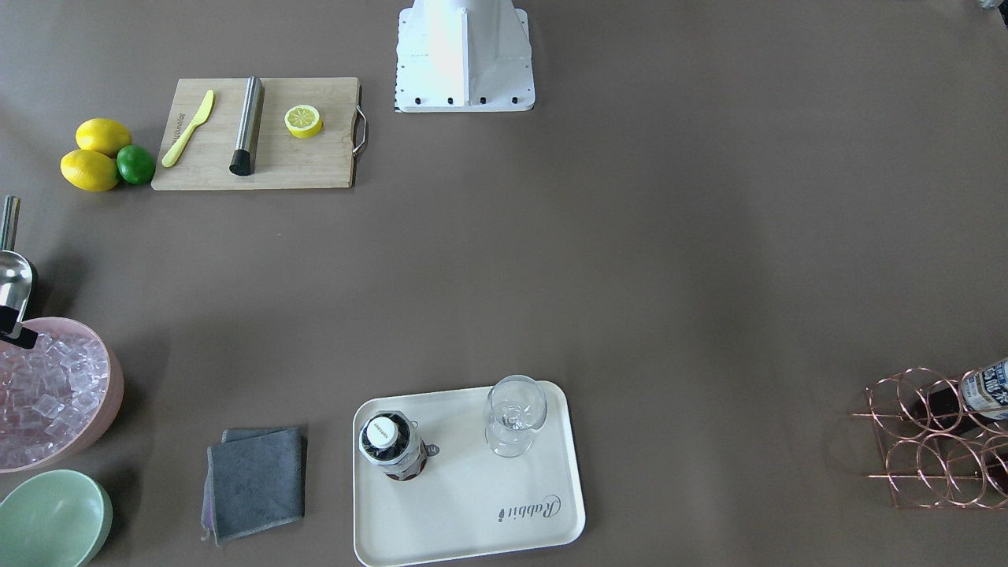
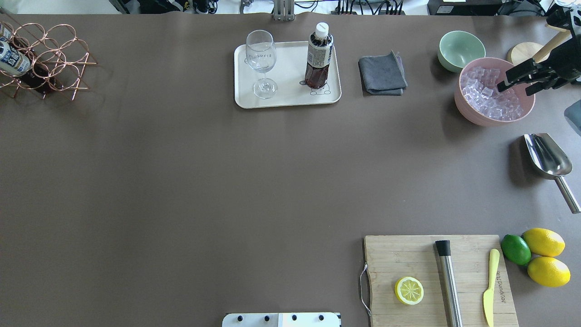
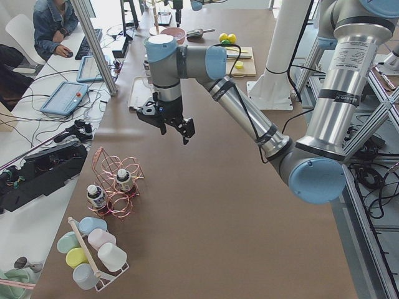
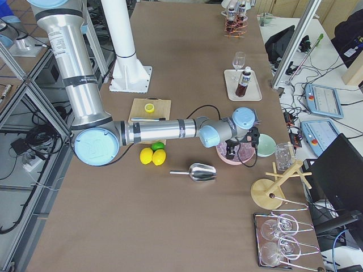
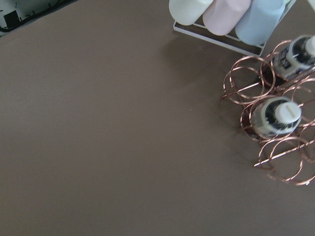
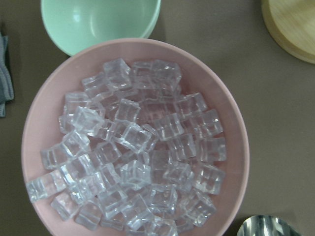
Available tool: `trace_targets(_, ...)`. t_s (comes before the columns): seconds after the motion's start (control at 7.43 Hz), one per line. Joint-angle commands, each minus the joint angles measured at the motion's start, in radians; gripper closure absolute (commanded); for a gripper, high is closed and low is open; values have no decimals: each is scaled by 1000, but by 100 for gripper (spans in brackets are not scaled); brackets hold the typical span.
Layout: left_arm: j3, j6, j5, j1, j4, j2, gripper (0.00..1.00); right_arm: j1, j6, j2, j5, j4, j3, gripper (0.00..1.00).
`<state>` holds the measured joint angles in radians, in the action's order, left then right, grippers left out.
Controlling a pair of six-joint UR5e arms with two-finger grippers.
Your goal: Take tea from basket to plate
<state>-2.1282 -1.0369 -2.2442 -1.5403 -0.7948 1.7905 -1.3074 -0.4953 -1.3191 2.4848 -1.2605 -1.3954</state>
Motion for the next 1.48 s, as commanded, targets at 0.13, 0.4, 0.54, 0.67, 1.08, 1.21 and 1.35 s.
trace_targets(0.13, -104, 381, -68, 75, 87, -123, 2, -104, 148, -9, -10, -287, -10, 1)
trace_targets(0.4, -89, 800, -68, 56, 83, -232, 2, -133, 226, -25, -79, -371, -13, 2)
trace_targets(0.54, -5, 942, -69, 37, 82, -223, 2, -165, 291, -82, -84, -376, -66, 2)
trace_targets(0.67, 58, 990, -69, 31, 44, -230, 2, -187, 323, -170, -114, -372, -158, 2)
trace_targets(1.08, 306, 1071, -65, -27, -203, -269, 2, -198, 330, -247, -165, -385, -260, 1)
trace_targets(1.21, 354, 1072, -61, -29, -359, -279, 2, -191, 331, -246, -219, -385, -252, 1)
trace_targets(1.35, 393, 1068, -61, -30, -459, -301, 2, -187, 331, -246, -227, -384, -245, 1)
